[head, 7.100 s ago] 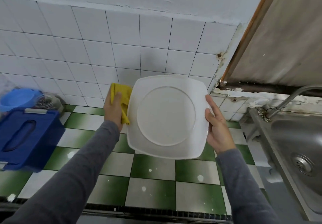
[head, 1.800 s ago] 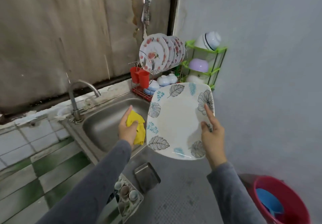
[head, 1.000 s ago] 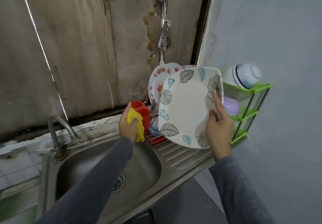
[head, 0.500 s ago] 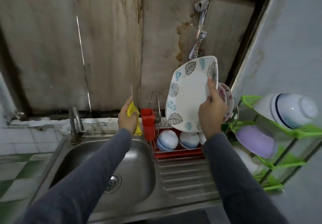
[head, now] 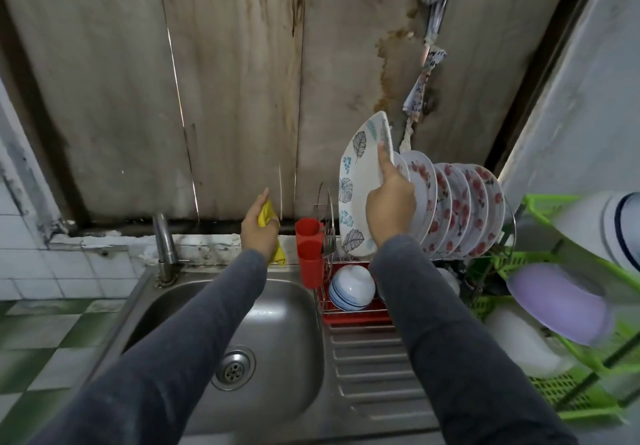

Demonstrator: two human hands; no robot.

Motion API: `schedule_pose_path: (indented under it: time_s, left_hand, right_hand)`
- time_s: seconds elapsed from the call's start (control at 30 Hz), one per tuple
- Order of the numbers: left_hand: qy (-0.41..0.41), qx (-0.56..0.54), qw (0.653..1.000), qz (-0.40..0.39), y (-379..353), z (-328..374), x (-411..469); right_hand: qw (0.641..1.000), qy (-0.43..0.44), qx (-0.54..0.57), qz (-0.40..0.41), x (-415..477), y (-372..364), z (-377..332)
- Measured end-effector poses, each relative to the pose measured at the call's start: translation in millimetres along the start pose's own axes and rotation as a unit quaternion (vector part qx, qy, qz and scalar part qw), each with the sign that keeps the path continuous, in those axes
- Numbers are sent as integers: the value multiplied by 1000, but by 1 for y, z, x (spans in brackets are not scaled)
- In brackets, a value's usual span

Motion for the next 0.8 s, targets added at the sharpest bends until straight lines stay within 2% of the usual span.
schedule_pose_path:
  time_s: [0.13, 0.23, 0.43, 0.63, 0.8]
  left_hand:
    - [-2, 1, 1000, -11, -5, -6, 10]
    - [0, 1, 1000, -15, -7, -10, 17]
    - [4, 13, 999, -29, -2, -24, 26]
    - [16, 24, 999, -36, 10, -39, 13]
    - [21, 37, 999, -18, 28, -45, -8]
  right_hand:
    - [998, 12, -64, -16, 0, -24, 5]
    - [998, 6, -63, -23, -6, -39, 10]
    - [998, 62, -8, 20, -15, -55, 24]
    - [989, 97, -50, 97, -21, -47, 20]
    - [981, 149, -17, 125, -38, -39, 16]
Point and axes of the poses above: each hand's wrist, its own x-axis towards the middle knuckle, its own y-axis out of the back of the hand, z = x × y, the point moved 1 cm from there along x, towards the middle knuckle, and after that the axes turned 4 degrees about -y, right-handed, at the moved point
